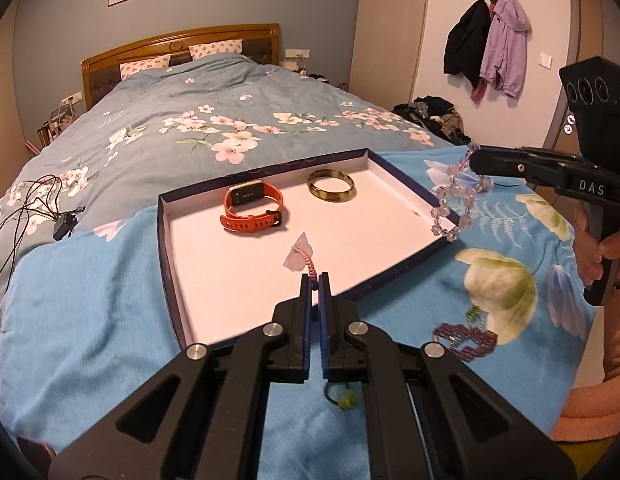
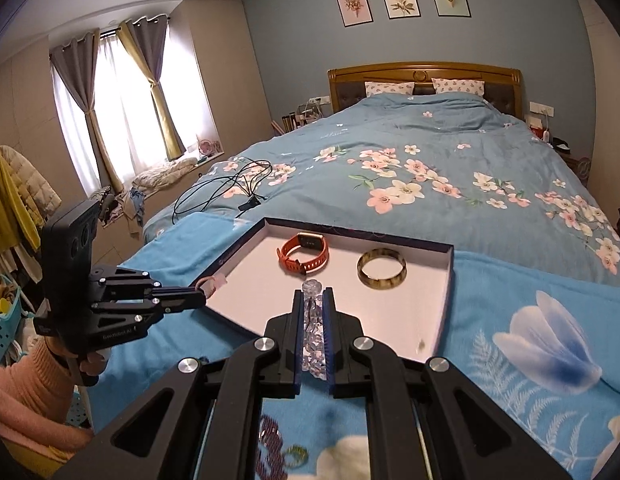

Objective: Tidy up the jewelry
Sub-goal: 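Carry the crystal bracelet and pink hair tie over the box with both grippers, then open the right gripper to drop the crystal bracelet while the left gripper releases the hair tie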

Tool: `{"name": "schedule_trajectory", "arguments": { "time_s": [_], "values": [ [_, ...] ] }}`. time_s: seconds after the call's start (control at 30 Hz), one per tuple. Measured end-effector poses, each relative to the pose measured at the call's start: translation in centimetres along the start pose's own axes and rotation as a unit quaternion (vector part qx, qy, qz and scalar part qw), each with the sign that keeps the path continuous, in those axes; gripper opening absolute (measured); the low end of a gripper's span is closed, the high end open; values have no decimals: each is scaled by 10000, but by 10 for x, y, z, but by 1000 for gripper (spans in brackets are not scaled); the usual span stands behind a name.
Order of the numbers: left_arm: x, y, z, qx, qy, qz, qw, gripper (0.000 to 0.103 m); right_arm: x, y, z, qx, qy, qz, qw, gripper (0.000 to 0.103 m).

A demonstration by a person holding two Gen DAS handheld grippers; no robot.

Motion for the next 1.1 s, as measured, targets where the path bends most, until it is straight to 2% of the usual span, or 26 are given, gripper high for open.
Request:
{"name": "schedule_trajectory", "arguments": {
  "time_s": [0.37, 0.87, 1.1],
  "values": [
    [-3, 29, 10, -152, 71, 78, 9998, 4, 20, 36, 19, -61, 128, -74, 9999, 7],
    [0, 63, 24, -394, 316, 254, 9984, 4, 45, 83, 27, -182, 595, 100, 9980, 7],
    [1, 78, 25, -538, 432, 277, 9972, 4, 58, 93, 23, -390, 608, -35, 9974, 7]
  ]
}}
Point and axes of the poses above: each gripper's, at about its wrist camera, not at the fingertips, and y roughly the way its jaws point, x to its right, z to its top, the point moved 2 cm from there along y, roughly the way its jaws point, and after that the axes turned 14 degrees about z, right-handed, at the moved point
